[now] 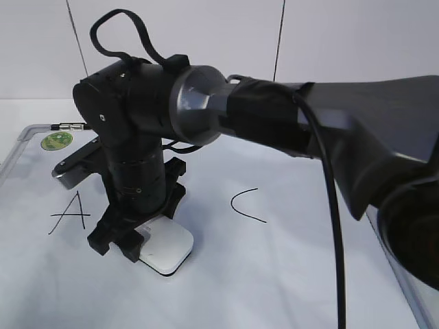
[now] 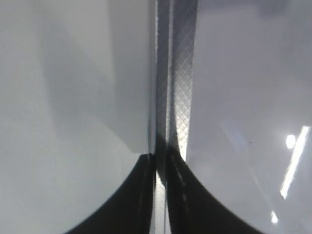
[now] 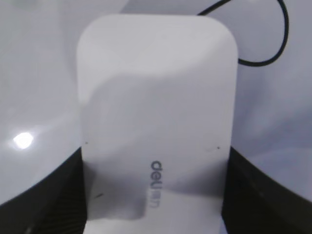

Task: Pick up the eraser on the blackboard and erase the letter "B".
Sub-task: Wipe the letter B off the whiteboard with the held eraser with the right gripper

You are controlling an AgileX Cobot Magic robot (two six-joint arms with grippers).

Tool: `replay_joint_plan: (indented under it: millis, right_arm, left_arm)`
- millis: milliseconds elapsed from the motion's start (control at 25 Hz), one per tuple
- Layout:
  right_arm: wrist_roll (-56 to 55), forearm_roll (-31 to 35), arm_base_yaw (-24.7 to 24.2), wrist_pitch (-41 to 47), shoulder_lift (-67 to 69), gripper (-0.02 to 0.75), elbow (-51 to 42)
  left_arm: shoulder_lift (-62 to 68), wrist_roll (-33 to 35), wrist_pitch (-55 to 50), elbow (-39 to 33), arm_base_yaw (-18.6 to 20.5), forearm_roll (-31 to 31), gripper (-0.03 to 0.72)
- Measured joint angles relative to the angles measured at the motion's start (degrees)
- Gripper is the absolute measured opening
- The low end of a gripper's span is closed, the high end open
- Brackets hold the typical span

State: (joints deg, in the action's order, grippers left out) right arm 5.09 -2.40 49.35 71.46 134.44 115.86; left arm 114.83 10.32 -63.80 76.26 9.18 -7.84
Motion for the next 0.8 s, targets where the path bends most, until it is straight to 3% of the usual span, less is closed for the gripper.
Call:
replay_joint_plan:
  millis: [800]
  right_arm:
    - [3.9, -4.9, -0.1, 0.7, 1.1, 0.515, 1.6]
  left_arm:
    - [0.0, 0.0, 0.1, 0.0, 0.0, 0.0, 0.067]
